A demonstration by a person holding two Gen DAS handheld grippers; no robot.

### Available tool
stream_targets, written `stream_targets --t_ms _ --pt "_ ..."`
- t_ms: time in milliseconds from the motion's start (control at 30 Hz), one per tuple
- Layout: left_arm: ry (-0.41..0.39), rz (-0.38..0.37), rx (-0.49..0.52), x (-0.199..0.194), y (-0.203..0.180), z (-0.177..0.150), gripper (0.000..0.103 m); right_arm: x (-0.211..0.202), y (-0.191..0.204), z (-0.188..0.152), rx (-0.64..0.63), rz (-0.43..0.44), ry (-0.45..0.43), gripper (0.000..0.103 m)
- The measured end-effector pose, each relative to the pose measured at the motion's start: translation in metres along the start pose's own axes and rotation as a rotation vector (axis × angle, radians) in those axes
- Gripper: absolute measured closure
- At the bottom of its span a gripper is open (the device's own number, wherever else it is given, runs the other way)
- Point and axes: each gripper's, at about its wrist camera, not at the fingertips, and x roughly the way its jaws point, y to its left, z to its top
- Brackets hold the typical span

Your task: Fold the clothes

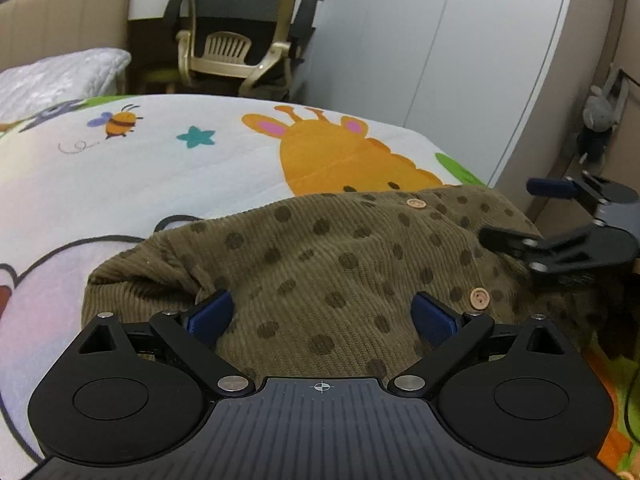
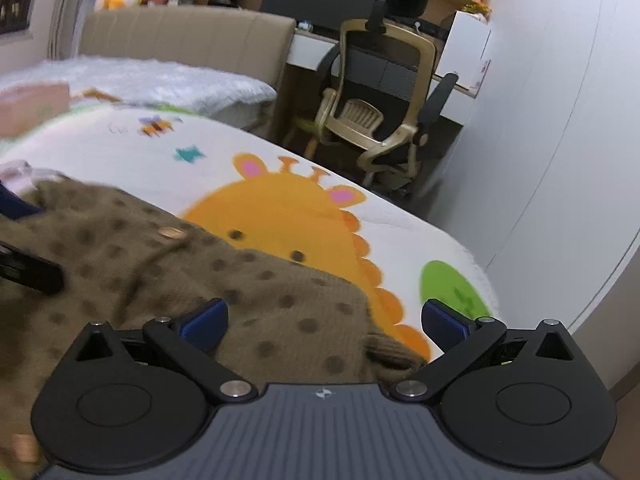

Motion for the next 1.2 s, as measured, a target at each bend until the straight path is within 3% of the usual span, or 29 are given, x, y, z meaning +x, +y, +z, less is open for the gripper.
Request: stream_targets --t_ms 133,300,500,633,733,900,1000,1200 --pt "-0.008 0.002 0.006 -0.003 0.002 -0.003 0.004 -0.024 0.012 -0.007 0.078 0.188 -0.021 0.0" --pt "-0.005 -0.001 -0.001 -0.006 0.003 -0.004 0.004 -0.013 0.043 -0.025 0.046 0.264 0.072 0.0" --pt "-0.015 -0.028 -0.048 -0.018 0.008 0.006 0.004 -0.009 0.046 -0.032 0.151 0.28 0.117 0.0" --pt "-0.126 -0.177 -0.124 -0.042 0.012 0.022 0.003 -0.011 0.053 -0.035 0.121 0.269 0.124 0.0" --pt "-0.127 -0.252 -0.16 -0.035 0.008 0.031 0.002 -0.011 0.059 -0.035 0.094 0.246 0.131 0.0" --pt "0.007 -0.206 -0.268 0.012 0.018 0.024 0.001 -0.014 0.06 -0.036 0.092 0.24 0.129 0.0" --pt "0.004 -0.221 -0.319 0.015 0.027 0.017 0.001 -0.013 0.06 -0.035 0.094 0.241 0.127 0.0" --pt "-0.022 -0.164 -0.277 -0.011 0.026 0.011 0.001 -0.016 0.057 -0.035 0.1 0.238 0.115 0.0"
